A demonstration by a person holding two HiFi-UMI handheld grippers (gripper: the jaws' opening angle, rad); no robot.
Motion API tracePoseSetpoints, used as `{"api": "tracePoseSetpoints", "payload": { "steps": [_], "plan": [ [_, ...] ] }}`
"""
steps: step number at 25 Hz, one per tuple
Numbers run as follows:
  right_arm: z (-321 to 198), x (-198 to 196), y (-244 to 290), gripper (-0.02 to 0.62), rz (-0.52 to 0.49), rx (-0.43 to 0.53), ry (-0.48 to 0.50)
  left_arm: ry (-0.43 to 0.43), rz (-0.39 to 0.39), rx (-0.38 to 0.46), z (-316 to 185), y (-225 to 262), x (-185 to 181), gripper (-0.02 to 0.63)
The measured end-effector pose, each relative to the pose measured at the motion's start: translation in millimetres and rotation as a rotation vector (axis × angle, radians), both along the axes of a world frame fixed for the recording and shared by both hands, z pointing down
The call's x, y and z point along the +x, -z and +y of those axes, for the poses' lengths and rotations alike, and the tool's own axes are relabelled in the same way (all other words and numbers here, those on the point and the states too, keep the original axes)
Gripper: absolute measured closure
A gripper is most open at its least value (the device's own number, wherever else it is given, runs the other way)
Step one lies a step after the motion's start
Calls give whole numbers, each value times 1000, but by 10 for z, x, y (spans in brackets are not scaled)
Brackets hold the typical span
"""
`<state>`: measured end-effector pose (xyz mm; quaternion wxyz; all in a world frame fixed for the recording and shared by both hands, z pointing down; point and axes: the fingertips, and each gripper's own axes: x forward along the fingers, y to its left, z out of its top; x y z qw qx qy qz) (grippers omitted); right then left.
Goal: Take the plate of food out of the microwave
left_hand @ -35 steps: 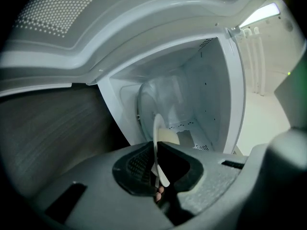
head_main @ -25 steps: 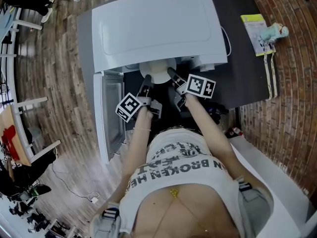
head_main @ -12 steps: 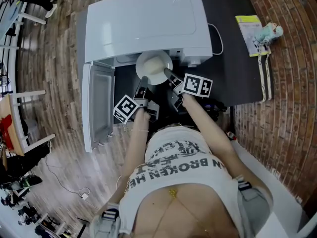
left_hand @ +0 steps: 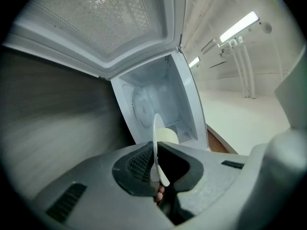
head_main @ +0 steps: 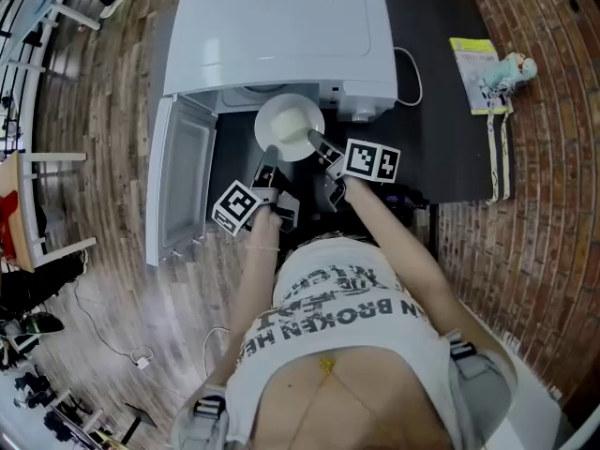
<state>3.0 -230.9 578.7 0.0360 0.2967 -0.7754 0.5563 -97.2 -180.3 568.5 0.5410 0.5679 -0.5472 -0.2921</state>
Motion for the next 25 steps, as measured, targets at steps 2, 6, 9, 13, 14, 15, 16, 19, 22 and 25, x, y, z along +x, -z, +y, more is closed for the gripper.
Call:
{"api": "tracePoseSetpoints", "payload": {
  "steps": [2,6,9,13,14,15,16,19,22,25],
  "plan": [
    [51,-64,20,540,-1,6,4,-6,-6,6,55,20,-60,580],
    [107,-180,38,540,-8,15,2,-12,-5,14,112,24,-172,580],
    [235,-264,37,540,-5,13,-17,-33,-6,13,211,29,-270,580],
    [535,-450,87,540,10,16,-52,-65,6,4,480,50,-471,580],
    [602,-470,81,540,13,15,-63,-75,7,1,535,42,-495,580],
    [664,-476,73,540,14,13,-75,-88,6,-1,582,35,-507,580],
    [722,-471,66,540,15,13,-89,-102,5,0,623,31,-508,580],
    [884,-429,63,540,17,19,-137,-144,4,4,744,31,-482,580],
    [1060,-399,58,540,15,18,-173,-177,3,1,891,21,-462,580],
    [1205,-369,48,540,9,15,-198,-199,3,-1,1005,12,-443,580]
  ]
}}
